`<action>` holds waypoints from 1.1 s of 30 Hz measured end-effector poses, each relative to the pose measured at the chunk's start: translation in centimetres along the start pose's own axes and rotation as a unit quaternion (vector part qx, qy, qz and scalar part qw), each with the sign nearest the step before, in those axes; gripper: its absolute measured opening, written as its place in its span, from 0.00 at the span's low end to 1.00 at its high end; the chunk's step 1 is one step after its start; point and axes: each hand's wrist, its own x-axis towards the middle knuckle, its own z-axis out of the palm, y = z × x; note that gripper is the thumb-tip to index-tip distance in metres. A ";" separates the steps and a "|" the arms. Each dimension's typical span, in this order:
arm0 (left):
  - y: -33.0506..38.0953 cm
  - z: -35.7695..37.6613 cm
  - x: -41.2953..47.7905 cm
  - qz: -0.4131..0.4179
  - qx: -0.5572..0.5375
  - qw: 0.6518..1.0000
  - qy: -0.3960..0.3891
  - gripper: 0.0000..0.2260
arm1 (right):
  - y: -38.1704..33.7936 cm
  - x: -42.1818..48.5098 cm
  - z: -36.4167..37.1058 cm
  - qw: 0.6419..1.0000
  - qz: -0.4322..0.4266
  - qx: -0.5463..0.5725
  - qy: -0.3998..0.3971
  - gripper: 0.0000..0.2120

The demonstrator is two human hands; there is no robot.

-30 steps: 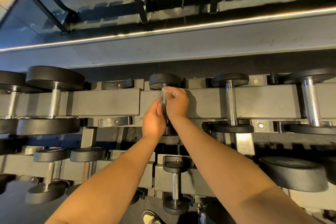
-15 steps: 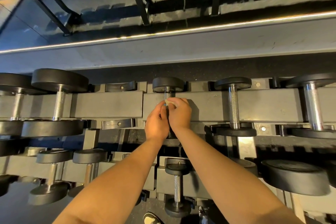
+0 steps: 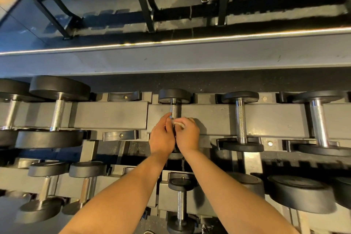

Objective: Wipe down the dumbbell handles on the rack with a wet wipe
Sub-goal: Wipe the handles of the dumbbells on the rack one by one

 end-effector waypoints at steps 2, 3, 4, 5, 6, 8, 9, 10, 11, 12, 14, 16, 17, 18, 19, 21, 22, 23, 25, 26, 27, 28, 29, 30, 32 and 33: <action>-0.1 0.1 0.1 0.005 0.005 1.000 0.004 0.14 | -0.7 1.0 0.0 1.000 -0.002 0.022 0.019 0.09; -0.1 0.1 0.1 0.008 0.006 1.000 0.008 0.15 | -1.4 1.8 0.1 0.999 -0.008 0.039 0.033 0.09; -0.2 0.1 0.1 0.009 0.006 1.000 0.011 0.15 | -2.1 2.6 0.3 0.998 -0.013 0.053 0.041 0.09; -0.3 0.2 0.1 0.009 0.004 1.000 0.014 0.15 | -2.7 3.3 0.6 0.997 -0.018 0.059 0.043 0.09; -0.4 0.2 0.2 0.006 0.001 1.000 0.017 0.15 | -3.0 3.7 1.0 0.997 -0.021 0.055 0.042 0.09; -0.4 0.1 0.2 0.003 -0.008 1.000 0.018 0.15 | -2.7 3.5 1.3 0.999 -0.026 0.033 0.033 0.09; -0.3 0.0 0.1 0.004 -0.012 1.000 0.016 0.14 | -2.2 3.0 1.2 0.999 -0.025 0.024 0.025 0.09; -0.2 -0.1 0.0 0.005 -0.016 1.000 0.012 0.14 | -1.7 2.4 0.8 0.999 -0.021 0.020 0.016 0.09; -0.1 -0.2 -0.1 0.004 -0.020 1.000 0.009 0.14 | -1.0 1.7 0.4 1.000 -0.015 0.018 0.005 0.09; -0.2 -0.4 -0.2 0.000 -0.027 1.000 0.006 0.14 | -0.3 1.0 0.1 1.000 -0.009 0.017 -0.008 0.09; -0.5 -0.7 -0.4 -0.002 -0.046 0.999 -0.005 0.14 | 0.9 -0.3 -0.3 1.000 -0.003 0.002 -0.026 0.08; -0.9 -1.1 -0.6 0.018 -0.042 0.999 -0.016 0.14 | 1.5 -1.1 -0.5 0.999 0.002 -0.014 -0.041 0.08; -1.2 -1.2 -0.9 0.023 -0.039 0.999 -0.022 0.13 | 1.5 -1.2 -0.6 0.998 0.009 -0.023 -0.052 0.08; -1.5 -1.4 -1.4 0.022 -0.040 0.999 -0.029 0.13 | 1.4 -1.3 -0.7 0.997 0.016 -0.027 -0.064 0.08; -1.7 -1.5 -1.8 0.021 -0.044 0.998 -0.034 0.12 | 1.1 -1.3 -1.0 0.996 0.026 -0.029 -0.075 0.08; -1.9 -1.7 -2.5 0.019 -0.056 0.997 -0.039 0.12 | 0.6 -1.4 -1.4 0.996 0.038 -0.018 -0.075 0.08; -1.8 -1.9 -2.7 0.022 -0.063 0.997 -0.040 0.12 | 0.2 -1.7 -1.7 0.997 0.040 0.002 -0.062 0.07; -1.6 -2.0 -2.9 0.026 -0.075 0.996 -0.041 0.12 | -0.2 -2.0 -1.8 0.998 0.041 0.033 -0.045 0.07; -0.8 -2.2 -3.1 0.032 -0.107 0.992 -0.050 0.11 | -0.8 -2.7 -1.9 0.994 0.037 0.095 -0.029 0.08; -0.3 -2.3 -3.1 0.033 -0.118 0.991 -0.055 0.10 | -1.0 -3.0 -1.8 0.992 0.031 0.116 -0.037 0.08; 0.0 -2.3 -3.0 0.030 -0.125 0.990 -0.057 0.10 | -1.1 -3.2 -1.6 0.990 0.024 0.126 -0.052 0.09; 0.1 -2.3 -2.8 0.027 -0.123 0.991 -0.053 0.09 | -1.1 -3.3 -1.4 0.989 0.020 0.127 -0.067 0.10; 0.1 -2.4 -2.5 0.025 -0.121 0.991 -0.043 0.09 | -1.1 -3.2 -1.3 0.989 0.019 0.123 -0.076 0.11; -0.1 -2.4 -2.0 0.026 -0.115 0.993 -0.031 0.08 | -1.0 -2.9 -1.2 0.990 0.024 0.117 -0.074 0.11; -0.4 -2.6 -0.9 0.018 -0.113 0.993 0.012 0.06 | -0.4 -1.9 -1.1 0.993 0.039 0.106 -0.033 0.12; -0.5 -2.8 -0.4 0.001 -0.120 0.992 0.032 0.06 | 0.0 -1.3 -1.0 0.993 0.053 0.104 -0.004 0.13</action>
